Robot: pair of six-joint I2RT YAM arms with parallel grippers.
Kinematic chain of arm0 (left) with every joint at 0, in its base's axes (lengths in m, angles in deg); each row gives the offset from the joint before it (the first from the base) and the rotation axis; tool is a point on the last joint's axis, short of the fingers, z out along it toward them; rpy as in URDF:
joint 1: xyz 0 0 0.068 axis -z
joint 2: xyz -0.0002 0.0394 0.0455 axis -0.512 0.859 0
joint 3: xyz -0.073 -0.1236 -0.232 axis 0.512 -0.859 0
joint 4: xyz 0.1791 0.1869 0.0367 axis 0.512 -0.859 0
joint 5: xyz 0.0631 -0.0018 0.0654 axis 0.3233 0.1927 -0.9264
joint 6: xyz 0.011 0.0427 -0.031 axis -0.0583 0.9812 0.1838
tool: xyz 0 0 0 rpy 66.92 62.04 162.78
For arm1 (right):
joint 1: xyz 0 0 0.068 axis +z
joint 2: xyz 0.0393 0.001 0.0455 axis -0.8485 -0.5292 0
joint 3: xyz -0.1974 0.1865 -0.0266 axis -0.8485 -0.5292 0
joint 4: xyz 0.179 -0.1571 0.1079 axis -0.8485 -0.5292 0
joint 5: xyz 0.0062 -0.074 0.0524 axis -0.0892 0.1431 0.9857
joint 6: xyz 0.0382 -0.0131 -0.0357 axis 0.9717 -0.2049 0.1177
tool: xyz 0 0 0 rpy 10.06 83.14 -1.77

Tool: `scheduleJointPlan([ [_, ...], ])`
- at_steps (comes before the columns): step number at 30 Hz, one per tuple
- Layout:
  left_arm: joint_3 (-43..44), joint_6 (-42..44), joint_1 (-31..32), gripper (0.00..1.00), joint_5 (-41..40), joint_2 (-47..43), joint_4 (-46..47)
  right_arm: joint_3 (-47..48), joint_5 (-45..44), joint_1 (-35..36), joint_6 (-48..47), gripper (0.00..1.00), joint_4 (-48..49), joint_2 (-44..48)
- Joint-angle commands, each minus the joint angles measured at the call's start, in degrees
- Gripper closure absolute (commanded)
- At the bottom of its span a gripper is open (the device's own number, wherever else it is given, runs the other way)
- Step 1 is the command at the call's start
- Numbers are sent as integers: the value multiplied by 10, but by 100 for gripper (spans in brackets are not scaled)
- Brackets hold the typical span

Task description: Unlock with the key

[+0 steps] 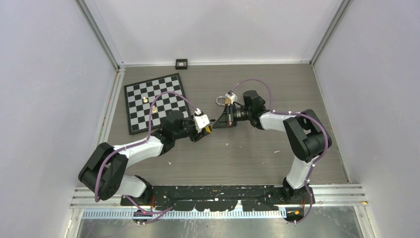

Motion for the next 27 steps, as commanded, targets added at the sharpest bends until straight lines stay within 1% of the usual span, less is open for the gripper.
scheduleJointPlan([
  [1,26,-19,1,100,-7,-21,97,13,-15,32,26,100,36,-15],
  [6,40,-17,2,100,-10,-16,78,25,-14,56,42,100,52,-15],
  [15,39,2,9,100,-7,-7,75,27,-7,58,46,100,56,-16],
  [17,37,6,9,100,-9,-11,73,29,-2,55,35,93,51,-16],
  [19,31,13,6,100,-8,-17,73,30,1,43,17,82,34,-7],
  [22,30,-7,-14,100,30,-24,66,29,7,10,-19,68,1,23],
  [23,34,-28,-23,100,58,-23,59,29,11,0,-34,65,-17,38],
  [25,47,-57,-40,100,102,-17,44,35,21,-17,-85,62,-59,78],
  [27,55,-74,-47,100,136,-13,33,56,26,-26,-167,61,-148,116],
])
